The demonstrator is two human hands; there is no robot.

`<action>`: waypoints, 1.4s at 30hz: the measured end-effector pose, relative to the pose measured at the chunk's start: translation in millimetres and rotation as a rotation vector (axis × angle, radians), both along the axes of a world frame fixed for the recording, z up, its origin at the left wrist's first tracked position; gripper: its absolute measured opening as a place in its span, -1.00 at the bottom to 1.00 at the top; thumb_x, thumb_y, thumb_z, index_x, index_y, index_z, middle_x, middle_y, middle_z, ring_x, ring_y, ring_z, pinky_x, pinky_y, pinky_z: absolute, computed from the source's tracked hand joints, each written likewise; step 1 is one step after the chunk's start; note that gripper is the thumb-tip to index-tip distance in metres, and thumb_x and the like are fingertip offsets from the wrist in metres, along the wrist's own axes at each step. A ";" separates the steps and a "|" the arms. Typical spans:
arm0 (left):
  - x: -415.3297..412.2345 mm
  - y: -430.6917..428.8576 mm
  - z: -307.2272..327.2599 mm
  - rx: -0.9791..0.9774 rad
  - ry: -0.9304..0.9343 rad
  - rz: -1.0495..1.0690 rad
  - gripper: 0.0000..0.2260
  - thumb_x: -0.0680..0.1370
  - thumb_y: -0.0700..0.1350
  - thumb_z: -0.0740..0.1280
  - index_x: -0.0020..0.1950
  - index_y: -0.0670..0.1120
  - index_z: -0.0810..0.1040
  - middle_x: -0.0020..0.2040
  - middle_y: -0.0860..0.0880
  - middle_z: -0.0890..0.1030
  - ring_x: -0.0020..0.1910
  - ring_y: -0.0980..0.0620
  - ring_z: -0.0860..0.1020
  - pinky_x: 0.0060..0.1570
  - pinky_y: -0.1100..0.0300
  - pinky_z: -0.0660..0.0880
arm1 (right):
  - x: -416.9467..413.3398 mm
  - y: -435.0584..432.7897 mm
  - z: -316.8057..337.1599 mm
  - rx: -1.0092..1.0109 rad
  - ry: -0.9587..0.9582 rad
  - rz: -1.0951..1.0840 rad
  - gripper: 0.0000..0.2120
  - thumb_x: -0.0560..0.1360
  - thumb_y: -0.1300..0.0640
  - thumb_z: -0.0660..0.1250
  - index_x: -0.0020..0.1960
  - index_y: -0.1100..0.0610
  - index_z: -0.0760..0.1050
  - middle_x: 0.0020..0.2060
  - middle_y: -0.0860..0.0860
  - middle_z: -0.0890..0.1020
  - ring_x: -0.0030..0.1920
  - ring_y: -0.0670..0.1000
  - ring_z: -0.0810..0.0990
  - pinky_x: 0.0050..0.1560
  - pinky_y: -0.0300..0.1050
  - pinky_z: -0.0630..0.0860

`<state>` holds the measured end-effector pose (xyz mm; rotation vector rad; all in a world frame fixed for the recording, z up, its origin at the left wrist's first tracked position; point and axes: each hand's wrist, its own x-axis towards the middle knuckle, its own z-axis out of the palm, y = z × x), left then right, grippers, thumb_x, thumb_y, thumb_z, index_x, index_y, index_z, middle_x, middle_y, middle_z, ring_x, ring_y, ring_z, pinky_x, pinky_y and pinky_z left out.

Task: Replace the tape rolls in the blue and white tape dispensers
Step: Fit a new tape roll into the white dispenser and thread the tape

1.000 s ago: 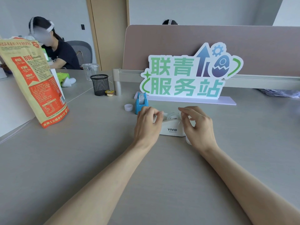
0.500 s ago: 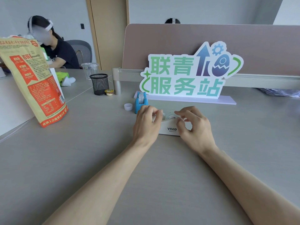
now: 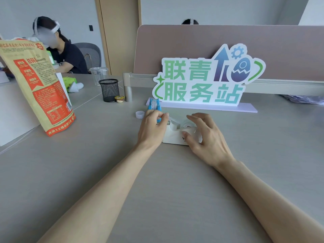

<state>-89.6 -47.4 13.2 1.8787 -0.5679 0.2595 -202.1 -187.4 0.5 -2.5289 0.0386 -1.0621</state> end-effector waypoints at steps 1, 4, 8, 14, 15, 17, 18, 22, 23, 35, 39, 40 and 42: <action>1.3 2.6 1.3 -0.001 0.009 0.010 -0.77 0.58 -0.04 0.24 -0.11 -0.18 0.56 0.04 -0.01 0.51 0.08 0.04 0.53 0.06 0.15 0.43 | -0.2 0.2 0.3 0.004 0.002 0.002 -0.53 0.48 0.00 0.37 0.35 0.08 0.43 0.27 0.02 0.45 0.10 0.06 0.56 0.02 -0.05 0.54; 5.7 10.1 5.4 0.009 0.039 0.051 -0.82 0.59 -0.06 0.22 -0.09 -0.14 0.52 0.02 -0.01 0.47 0.03 0.05 0.49 -0.05 0.26 0.31 | -0.5 0.7 0.9 0.003 0.013 0.005 -0.51 0.48 0.00 0.38 0.37 0.07 0.41 0.26 0.01 0.46 0.09 0.05 0.55 0.03 -0.08 0.52; 17.0 20.0 4.7 -0.004 0.107 0.125 -0.82 0.60 -0.02 0.19 -0.08 -0.09 0.48 0.06 -0.08 0.54 0.01 -0.07 0.54 0.04 0.12 0.46 | -0.1 0.5 0.8 -0.006 0.019 0.012 -0.51 0.48 0.02 0.38 0.37 0.10 0.41 0.24 0.04 0.48 0.14 0.07 0.54 0.05 -0.16 0.46; 0.4 22.1 15.2 0.124 0.220 0.041 -0.51 0.55 0.29 0.08 -0.04 -0.13 0.49 0.04 0.00 0.56 0.00 -0.02 0.53 -0.01 0.07 0.43 | 0.8 -0.4 0.8 -0.014 0.018 0.009 -0.51 0.48 0.02 0.38 0.37 0.11 0.40 0.24 0.05 0.48 0.18 0.09 0.52 0.10 -0.10 0.49; -3.9 21.2 17.7 0.133 0.174 0.015 -0.55 0.52 0.31 0.13 -0.04 -0.06 0.50 -0.01 0.06 0.56 0.00 0.03 0.52 -0.01 0.09 0.42 | 0.7 -0.4 0.8 -0.016 0.018 0.011 -0.50 0.48 0.01 0.37 0.37 0.12 0.40 0.24 0.05 0.49 0.19 0.10 0.52 0.11 -0.07 0.50; -10.2 18.2 19.8 0.132 0.079 -0.041 -0.66 0.48 0.28 0.26 -0.02 0.03 0.52 -0.06 0.13 0.54 -0.04 0.15 0.48 0.00 0.13 0.42 | 0.9 0.0 0.6 -0.017 0.019 0.013 -0.50 0.48 0.00 0.36 0.37 0.12 0.40 0.24 0.05 0.49 0.18 0.10 0.53 0.11 -0.06 0.50; -11.4 16.1 18.5 0.140 0.039 -0.061 -0.69 0.45 0.25 0.32 -0.01 0.05 0.54 -0.06 0.13 0.54 -0.07 0.21 0.46 -0.02 0.16 0.42 | 0.9 0.2 0.5 -0.016 0.019 0.014 -0.50 0.48 -0.01 0.36 0.37 0.12 0.40 0.23 0.05 0.49 0.17 0.10 0.53 0.10 -0.07 0.50; -9.0 8.7 8.9 0.183 -0.079 -0.070 -0.76 0.38 0.15 0.44 -0.03 0.09 0.61 -0.07 0.12 0.53 -0.04 0.21 0.49 -0.06 0.16 0.45 | 0.9 0.0 0.3 -0.009 0.021 0.012 -0.50 0.47 -0.01 0.36 0.37 0.11 0.40 0.22 0.04 0.49 0.15 0.09 0.53 0.05 -0.07 0.51; -8.6 8.0 8.0 0.177 -0.100 -0.060 -0.80 0.38 0.11 0.44 -0.06 0.08 0.62 -0.07 0.12 0.53 -0.04 0.22 0.49 -0.08 0.17 0.45 | 0.8 0.0 0.3 -0.008 0.021 0.012 -0.50 0.47 0.00 0.37 0.37 0.11 0.40 0.23 0.04 0.49 0.15 0.09 0.53 0.06 -0.07 0.51; -8.1 3.6 12.0 -0.078 -0.029 0.026 -0.92 0.50 -0.09 0.36 -0.19 0.03 0.60 -0.25 0.16 0.61 -0.30 0.27 0.49 -0.26 0.41 0.38 | 1.2 -0.4 0.4 -0.004 0.031 -0.002 -0.50 0.47 0.03 0.38 0.37 0.11 0.40 0.23 0.04 0.49 0.17 0.09 0.51 0.09 -0.11 0.47; -6.8 4.5 13.1 -0.204 0.052 0.002 -0.93 0.50 -0.14 0.38 -0.17 -0.04 0.64 -0.24 0.19 0.62 -0.21 0.28 0.54 -0.12 0.44 0.43 | 1.3 -0.3 0.6 -0.005 0.029 -0.004 -0.50 0.48 0.03 0.38 0.37 0.11 0.40 0.23 0.04 0.49 0.20 0.09 0.50 0.09 -0.11 0.45; -6.0 5.0 13.1 -0.226 0.074 0.007 -0.94 0.49 -0.14 0.38 -0.16 -0.04 0.64 -0.23 0.17 0.63 -0.19 0.23 0.56 -0.08 0.39 0.45 | 1.1 -0.4 0.6 -0.005 0.029 -0.004 -0.50 0.48 0.03 0.38 0.37 0.11 0.40 0.23 0.04 0.49 0.20 0.09 0.49 0.09 -0.11 0.45; -3.4 6.9 13.3 -0.273 0.127 0.022 -0.94 0.48 -0.13 0.39 -0.17 -0.02 0.65 -0.20 0.11 0.66 -0.16 0.17 0.59 -0.03 0.31 0.49 | 0.6 -0.6 0.7 0.000 0.029 -0.001 -0.51 0.48 0.04 0.38 0.37 0.11 0.40 0.23 0.04 0.49 0.19 0.09 0.50 0.09 -0.10 0.47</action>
